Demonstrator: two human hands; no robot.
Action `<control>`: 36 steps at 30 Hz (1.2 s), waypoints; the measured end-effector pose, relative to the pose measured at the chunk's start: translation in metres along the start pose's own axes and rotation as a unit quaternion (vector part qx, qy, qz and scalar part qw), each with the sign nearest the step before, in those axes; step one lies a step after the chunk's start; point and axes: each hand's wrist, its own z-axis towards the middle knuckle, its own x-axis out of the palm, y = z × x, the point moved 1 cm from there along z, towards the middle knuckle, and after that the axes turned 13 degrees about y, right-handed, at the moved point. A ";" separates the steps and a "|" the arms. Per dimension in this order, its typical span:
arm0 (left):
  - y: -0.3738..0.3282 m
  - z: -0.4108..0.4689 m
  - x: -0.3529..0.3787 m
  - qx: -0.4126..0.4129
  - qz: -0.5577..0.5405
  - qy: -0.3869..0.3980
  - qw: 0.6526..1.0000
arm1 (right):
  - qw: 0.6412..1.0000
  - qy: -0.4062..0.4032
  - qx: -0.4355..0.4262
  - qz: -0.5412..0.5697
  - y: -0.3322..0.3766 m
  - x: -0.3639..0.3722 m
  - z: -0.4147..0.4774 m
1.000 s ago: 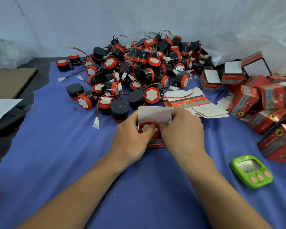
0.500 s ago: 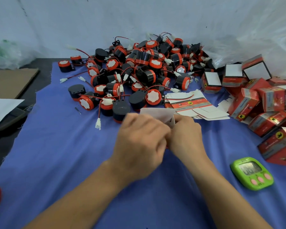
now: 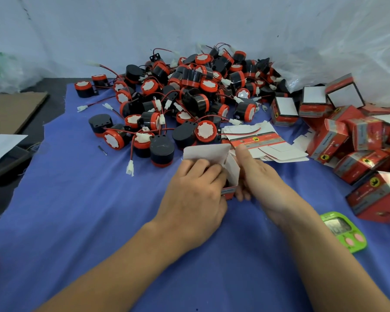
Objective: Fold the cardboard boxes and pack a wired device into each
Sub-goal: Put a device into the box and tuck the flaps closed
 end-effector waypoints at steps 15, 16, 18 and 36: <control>0.000 -0.001 -0.006 -0.026 -0.020 0.028 0.999 | 0.992 0.073 -0.026 0.096 -0.005 -0.008 0.007; -0.001 -0.002 -0.005 -0.032 -0.021 0.028 0.999 | 0.992 0.080 -0.029 0.096 -0.007 -0.009 0.007; -0.003 -0.002 -0.004 -0.044 -0.018 0.029 0.998 | 0.991 0.091 -0.038 0.095 -0.009 -0.011 0.009; 0.023 -0.003 0.000 -0.058 -0.096 -0.232 0.966 | 0.996 0.054 -0.037 0.056 -0.018 -0.009 0.018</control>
